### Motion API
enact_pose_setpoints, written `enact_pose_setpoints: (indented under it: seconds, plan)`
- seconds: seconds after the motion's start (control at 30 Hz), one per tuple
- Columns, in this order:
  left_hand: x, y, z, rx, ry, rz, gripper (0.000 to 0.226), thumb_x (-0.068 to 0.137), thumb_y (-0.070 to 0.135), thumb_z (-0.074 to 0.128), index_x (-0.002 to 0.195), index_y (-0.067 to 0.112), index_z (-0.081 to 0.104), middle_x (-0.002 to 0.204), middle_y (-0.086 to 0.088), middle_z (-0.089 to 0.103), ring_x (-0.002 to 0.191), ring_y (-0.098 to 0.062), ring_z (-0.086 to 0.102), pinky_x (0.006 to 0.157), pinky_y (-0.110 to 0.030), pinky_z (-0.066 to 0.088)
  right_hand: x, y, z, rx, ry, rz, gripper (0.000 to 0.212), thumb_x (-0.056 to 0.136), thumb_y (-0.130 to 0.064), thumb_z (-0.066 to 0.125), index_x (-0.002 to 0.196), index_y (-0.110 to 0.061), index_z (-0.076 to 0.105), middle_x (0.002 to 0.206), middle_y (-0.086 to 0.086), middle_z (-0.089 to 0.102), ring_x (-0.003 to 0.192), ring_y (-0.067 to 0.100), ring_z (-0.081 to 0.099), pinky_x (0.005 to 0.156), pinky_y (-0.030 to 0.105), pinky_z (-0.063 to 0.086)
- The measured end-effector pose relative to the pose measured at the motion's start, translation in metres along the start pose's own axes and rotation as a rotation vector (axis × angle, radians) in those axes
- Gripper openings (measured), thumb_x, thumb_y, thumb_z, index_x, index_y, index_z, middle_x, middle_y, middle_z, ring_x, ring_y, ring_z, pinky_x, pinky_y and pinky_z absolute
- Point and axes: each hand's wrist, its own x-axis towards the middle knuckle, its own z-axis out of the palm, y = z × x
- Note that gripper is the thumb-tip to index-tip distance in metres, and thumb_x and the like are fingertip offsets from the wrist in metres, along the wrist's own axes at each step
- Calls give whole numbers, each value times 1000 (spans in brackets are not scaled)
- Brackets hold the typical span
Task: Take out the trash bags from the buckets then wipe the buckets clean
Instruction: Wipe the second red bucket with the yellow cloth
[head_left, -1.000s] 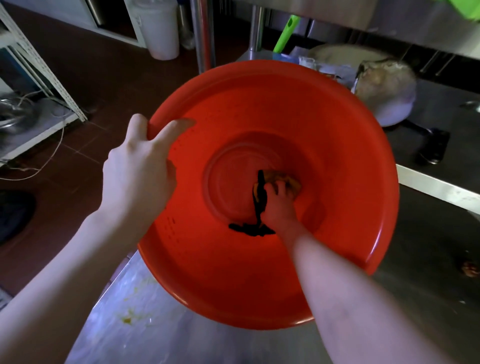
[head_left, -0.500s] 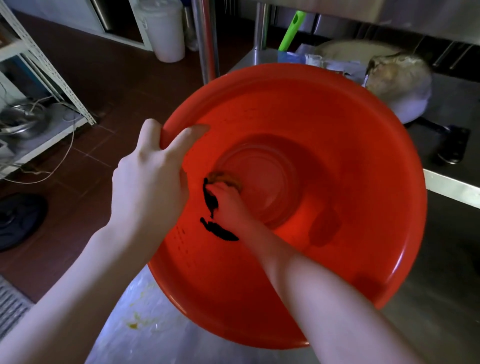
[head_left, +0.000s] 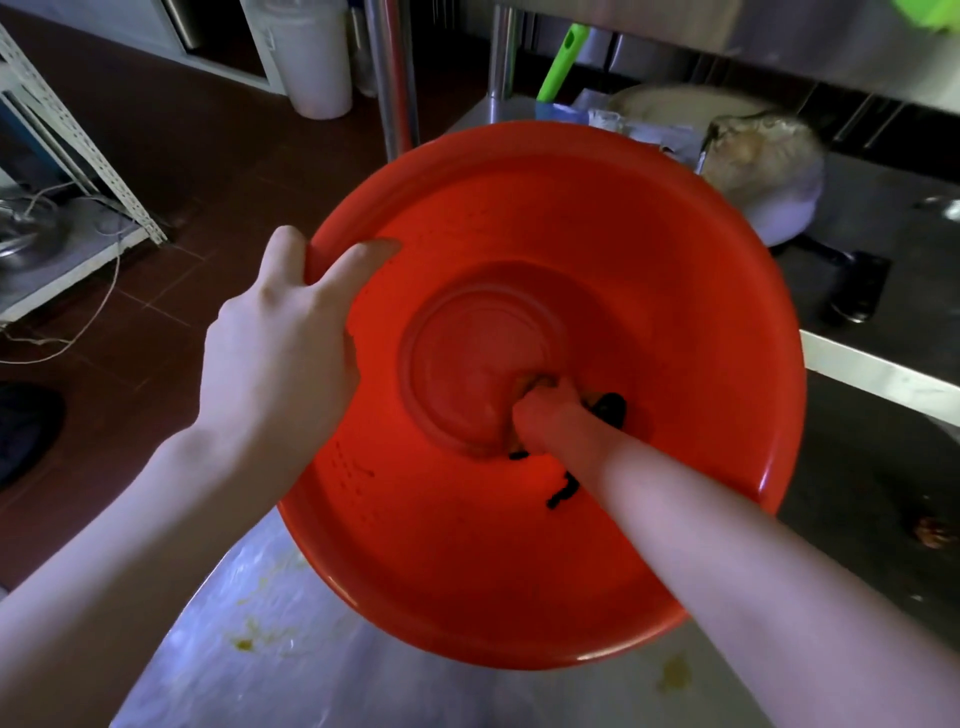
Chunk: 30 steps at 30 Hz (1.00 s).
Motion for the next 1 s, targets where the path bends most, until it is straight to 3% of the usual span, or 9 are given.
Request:
enact_pose_setpoints:
  seconds: [0.13,0.3,0.4,0.47,0.53,0.63,0.73,0.87,1.0]
  plan:
    - [-2,0,1,-11,10,1,75,77,-4,60,139,36,48,97,-11,36,55,-32,43,51,-39,45,-2,44,-7,-161,99,123,44,100,-26,31,140,-21,46,149,2,41,144,22,23,117,41,10]
    - [-3,-4,3,-24,27,-14,73,78,-4,59,139,35,50,98,-13,38,55,-33,44,50,-41,46,-4,41,9,-125,141,98,43,95,-33,37,133,-25,54,143,1,48,140,23,28,115,48,9]
    - [-4,-3,2,-28,27,-1,72,78,-4,59,139,35,51,98,-13,38,56,-33,44,51,-43,48,4,23,20,181,-37,36,50,94,-37,39,140,-22,47,153,8,37,143,29,26,119,47,13]
    - [-6,-2,2,-25,30,5,72,78,-4,58,138,35,51,99,-13,38,56,-34,44,50,-44,48,3,-4,32,506,-70,-48,49,93,-33,44,142,-27,46,155,4,34,143,28,28,119,39,19]
    - [-7,-1,3,-23,31,19,73,77,-4,57,138,35,50,98,-13,38,56,-34,44,50,-45,49,0,-36,37,881,-19,-154,47,94,-21,48,141,-23,48,154,3,35,143,24,29,116,24,18]
    - [-10,-4,3,-32,42,44,73,76,-5,58,137,34,52,97,-13,39,57,-35,44,50,-46,49,1,-78,14,1291,85,-284,56,94,1,50,147,-7,35,156,9,28,145,20,23,104,8,12]
    - [-12,-7,3,-50,46,-28,75,74,-5,58,137,36,51,99,-14,42,62,-36,47,55,-48,51,2,-100,-23,1560,220,-310,63,92,4,53,149,-6,28,158,10,19,147,19,15,98,5,8]
    - [-15,-8,3,-66,49,-59,76,74,-4,57,138,38,50,103,-15,43,65,-38,49,58,-49,52,0,-102,-20,1417,343,-368,62,93,5,51,148,1,22,159,15,15,147,23,12,109,13,2]
    - [-20,-1,4,-46,60,-25,76,75,-5,56,138,36,50,98,-12,39,56,-35,44,51,-44,49,0,-84,26,1069,217,-328,56,98,-4,42,151,-10,26,158,14,22,146,25,20,118,25,10]
